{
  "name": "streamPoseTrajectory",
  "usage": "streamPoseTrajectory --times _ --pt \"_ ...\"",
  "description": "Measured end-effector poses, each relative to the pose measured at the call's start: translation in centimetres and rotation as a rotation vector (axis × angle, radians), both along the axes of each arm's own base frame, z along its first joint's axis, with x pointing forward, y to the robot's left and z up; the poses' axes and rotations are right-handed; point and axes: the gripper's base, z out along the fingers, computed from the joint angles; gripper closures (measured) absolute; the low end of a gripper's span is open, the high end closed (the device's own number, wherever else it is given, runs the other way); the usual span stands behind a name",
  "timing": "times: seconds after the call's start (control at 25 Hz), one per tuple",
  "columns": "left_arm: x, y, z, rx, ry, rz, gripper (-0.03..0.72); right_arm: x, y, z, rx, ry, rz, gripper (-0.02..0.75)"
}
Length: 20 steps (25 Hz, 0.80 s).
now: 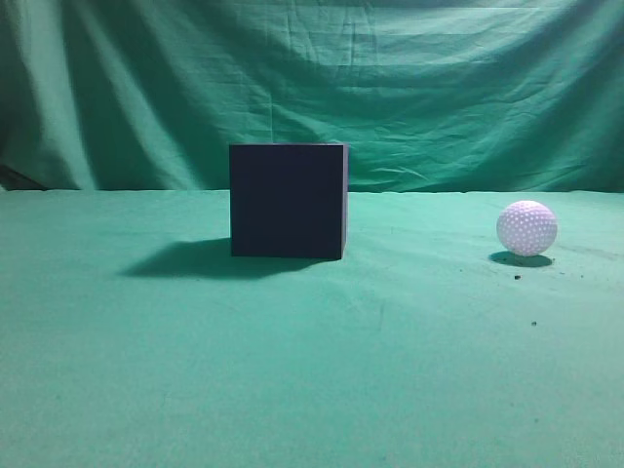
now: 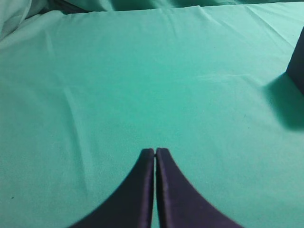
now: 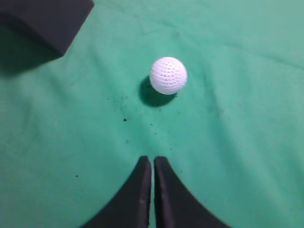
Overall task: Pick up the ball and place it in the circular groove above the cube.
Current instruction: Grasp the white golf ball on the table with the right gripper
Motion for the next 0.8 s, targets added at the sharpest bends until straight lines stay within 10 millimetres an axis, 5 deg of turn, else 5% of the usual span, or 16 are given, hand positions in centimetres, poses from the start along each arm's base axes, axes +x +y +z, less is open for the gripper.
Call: streamPoseTrajectory --times 0.24,0.6,0.8 --pt "0.0 0.0 0.0 0.0 0.0 0.0 0.688 4.7 3.4 -1.4 -0.093 0.106 0.104 0.738" --pt "0.0 0.0 0.0 0.0 0.0 0.0 0.688 10.4 5.4 -5.6 -0.148 0.246 0.111 0.214" --pt "0.0 0.0 0.0 0.0 0.0 0.0 0.688 12.5 6.0 -8.1 -0.175 0.285 0.113 0.214"
